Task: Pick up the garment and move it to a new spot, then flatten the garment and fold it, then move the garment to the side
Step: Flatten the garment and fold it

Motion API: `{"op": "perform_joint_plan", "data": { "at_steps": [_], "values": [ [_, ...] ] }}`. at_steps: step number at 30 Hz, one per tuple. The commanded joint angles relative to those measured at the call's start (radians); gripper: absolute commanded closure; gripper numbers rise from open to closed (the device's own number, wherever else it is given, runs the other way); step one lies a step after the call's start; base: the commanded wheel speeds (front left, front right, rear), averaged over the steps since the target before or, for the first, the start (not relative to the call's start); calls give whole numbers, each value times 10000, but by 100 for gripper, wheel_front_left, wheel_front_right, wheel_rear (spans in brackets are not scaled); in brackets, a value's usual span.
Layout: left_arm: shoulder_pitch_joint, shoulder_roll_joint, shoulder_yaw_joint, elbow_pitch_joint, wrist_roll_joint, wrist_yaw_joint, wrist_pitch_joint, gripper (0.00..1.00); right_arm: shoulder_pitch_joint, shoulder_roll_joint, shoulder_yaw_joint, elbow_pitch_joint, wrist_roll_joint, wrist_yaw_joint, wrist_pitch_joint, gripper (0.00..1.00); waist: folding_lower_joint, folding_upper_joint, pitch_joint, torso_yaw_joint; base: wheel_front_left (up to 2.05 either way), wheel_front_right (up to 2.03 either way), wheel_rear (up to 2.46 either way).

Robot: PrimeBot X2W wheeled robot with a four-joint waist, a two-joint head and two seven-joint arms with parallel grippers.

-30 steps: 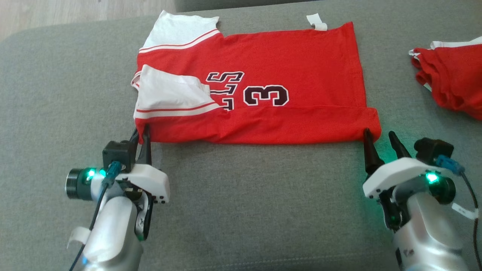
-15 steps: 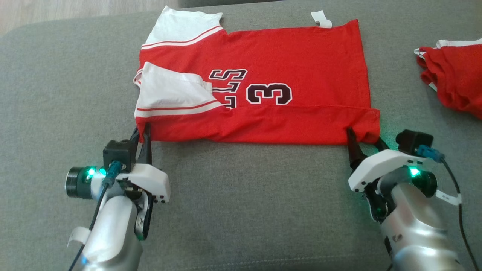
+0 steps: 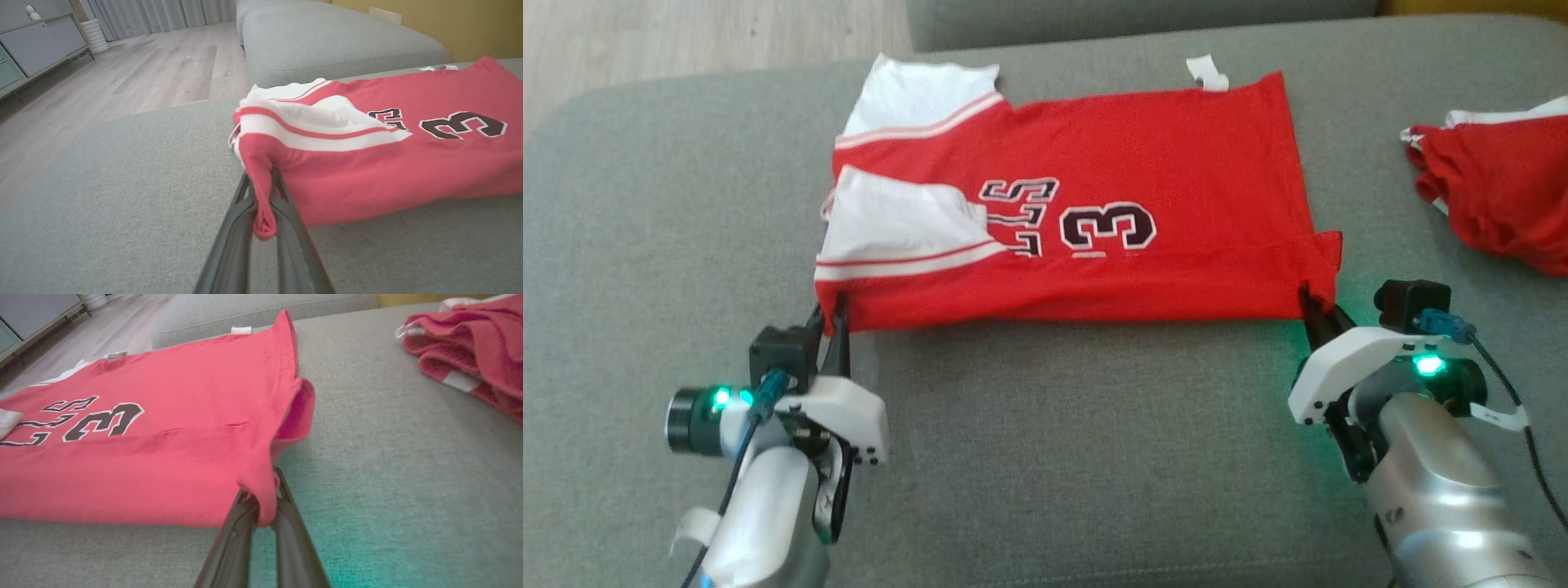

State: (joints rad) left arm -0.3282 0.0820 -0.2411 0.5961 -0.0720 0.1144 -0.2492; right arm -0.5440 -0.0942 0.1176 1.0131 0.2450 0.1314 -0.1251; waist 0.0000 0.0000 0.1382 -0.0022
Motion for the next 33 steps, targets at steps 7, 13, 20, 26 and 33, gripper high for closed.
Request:
{"op": "perform_joint_plan", "data": {
  "at_steps": [7, 13, 20, 26, 33],
  "values": [
    [224, 210, 255, -293, -119, -33, -126, 100, 425, -432, 759, -785, 151, -7, 385, 100, 0, 0, -730, 134, 0, 0, 0],
    [861, 150, 27, -371, -127, -153, -126, 100, 1658, -944, 1187, -1686, 625, -7, 952, 100, 0, 0, -1219, 304, 0, 0, 0],
    [1858, 200, -160, -595, -201, -234, -126, 100, 2945, -1481, 1419, -3205, 1148, -7, 1875, 100, 0, 0, -1602, 323, 0, 0, 0],
    [2523, 277, -302, -959, -307, -301, -11, 100, 3827, -1784, 1309, -4622, 1347, -7, 2722, 100, 0, 0, -1747, 304, 0, 0, 0],
    [2497, 281, -340, -1247, -395, -213, 272, 0, 4196, -1932, 745, -6150, 1332, -7, 3229, 0, 0, 0, -1711, 130, 0, 0, 0]
  ]
}}
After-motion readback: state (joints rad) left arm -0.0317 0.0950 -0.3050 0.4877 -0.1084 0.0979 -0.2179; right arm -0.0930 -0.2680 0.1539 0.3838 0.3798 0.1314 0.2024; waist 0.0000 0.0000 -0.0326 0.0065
